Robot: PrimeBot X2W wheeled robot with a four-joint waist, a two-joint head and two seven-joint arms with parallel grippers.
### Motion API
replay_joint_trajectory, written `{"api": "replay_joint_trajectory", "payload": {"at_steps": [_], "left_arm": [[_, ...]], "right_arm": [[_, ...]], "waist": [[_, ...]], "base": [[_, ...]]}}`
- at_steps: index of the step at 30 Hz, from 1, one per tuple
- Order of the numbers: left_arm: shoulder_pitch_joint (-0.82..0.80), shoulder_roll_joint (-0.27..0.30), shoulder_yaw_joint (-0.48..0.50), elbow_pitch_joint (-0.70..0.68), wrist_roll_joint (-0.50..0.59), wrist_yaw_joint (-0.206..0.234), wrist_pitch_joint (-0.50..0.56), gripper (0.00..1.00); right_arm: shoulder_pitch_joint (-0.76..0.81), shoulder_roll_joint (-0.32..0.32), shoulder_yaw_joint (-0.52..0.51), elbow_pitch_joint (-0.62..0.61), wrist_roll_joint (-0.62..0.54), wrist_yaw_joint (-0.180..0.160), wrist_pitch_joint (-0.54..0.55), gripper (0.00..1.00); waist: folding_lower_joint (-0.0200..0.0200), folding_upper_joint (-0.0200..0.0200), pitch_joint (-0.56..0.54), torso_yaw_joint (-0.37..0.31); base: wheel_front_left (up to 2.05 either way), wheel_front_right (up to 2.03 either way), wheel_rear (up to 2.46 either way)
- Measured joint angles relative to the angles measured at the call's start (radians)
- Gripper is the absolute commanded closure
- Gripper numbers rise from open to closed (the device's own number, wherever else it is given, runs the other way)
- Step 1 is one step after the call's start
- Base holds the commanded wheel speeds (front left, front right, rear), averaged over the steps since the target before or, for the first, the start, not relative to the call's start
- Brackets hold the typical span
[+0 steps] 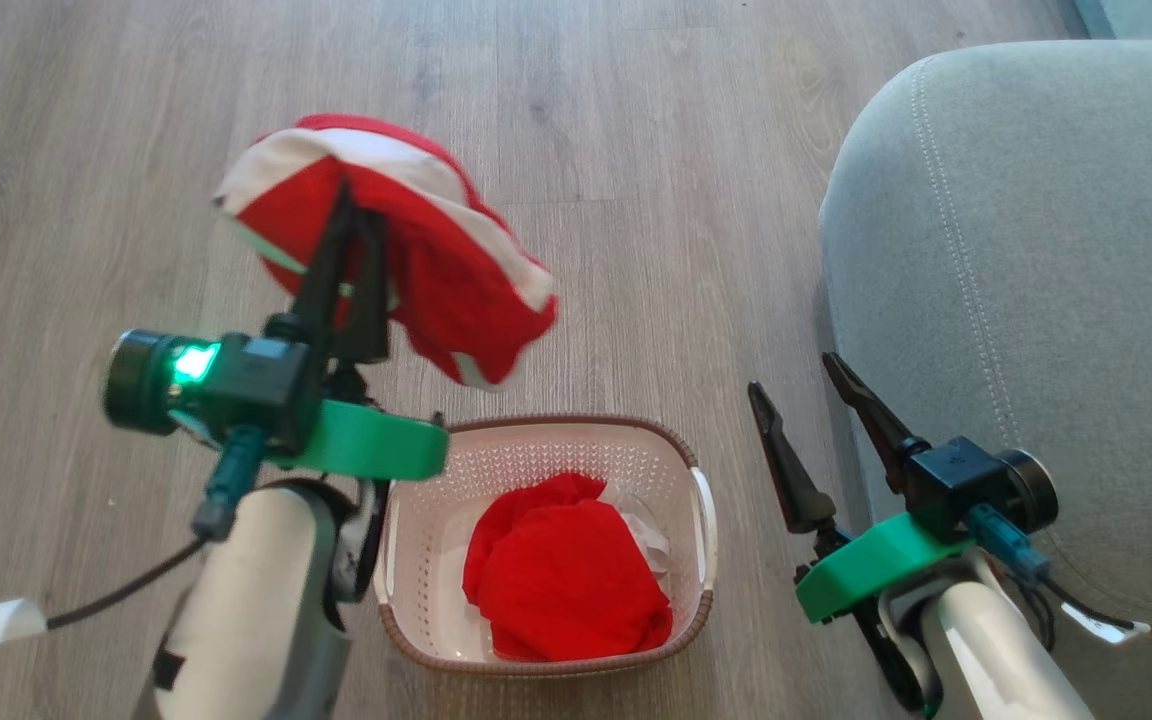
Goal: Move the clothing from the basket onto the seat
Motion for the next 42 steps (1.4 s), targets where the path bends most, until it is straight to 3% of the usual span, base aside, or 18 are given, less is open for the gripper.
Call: {"api": "replay_joint_trajectory", "payload": {"at_steps": [6,11,16,22,24,29,42], "left_arm": [[0.000,-0.006,-0.067,-0.013,0.007,-0.043,0.000,1.00],[-0.003,-0.007,-0.116,-0.001,0.039,-0.041,0.000,1.00],[-0.011,-0.008,-0.140,0.006,0.030,-0.037,0.000,1.00],[-0.030,-0.008,-0.174,0.006,0.010,-0.033,0.000,1.00],[-0.030,-0.008,-0.189,0.006,0.004,-0.034,0.000,1.00],[-0.030,-0.009,-0.202,0.009,-0.006,-0.034,0.000,1.00],[-0.035,-0.008,-0.295,0.020,-0.012,-0.077,0.000,1.00]], "right_arm": [[0.000,-0.003,0.038,-0.044,0.012,0.000,0.000,0.00],[-0.001,-0.058,0.112,-0.128,0.016,0.000,0.000,0.00],[-0.004,-0.119,0.199,-0.197,-0.037,0.000,0.000,0.00],[-0.034,-0.170,0.249,-0.215,-0.188,0.000,0.000,0.00],[-0.052,-0.170,0.231,-0.208,-0.261,0.000,0.000,0.00],[-0.070,-0.152,0.216,-0.200,-0.321,0.000,0.000,0.00],[-0.110,-0.145,0.259,-0.126,-0.307,0.000,0.000,0.00]], "waist": [[0.0000,0.0000,0.001,0.004],[0.0000,0.0000,0.008,0.005],[0.0000,0.0000,0.011,0.000],[0.0000,0.0000,0.013,-0.003],[0.0001,0.0000,0.013,-0.001],[0.0001,0.0000,0.010,0.007],[0.0001,0.0000,-0.011,0.040]], "base": [[0.00,0.00,0.00],[0.00,0.00,0.00],[0.00,0.00,0.00],[0.00,0.00,0.00],[0.00,0.00,0.00],[0.00,0.00,0.00],[0.00,0.00,0.00]]}}
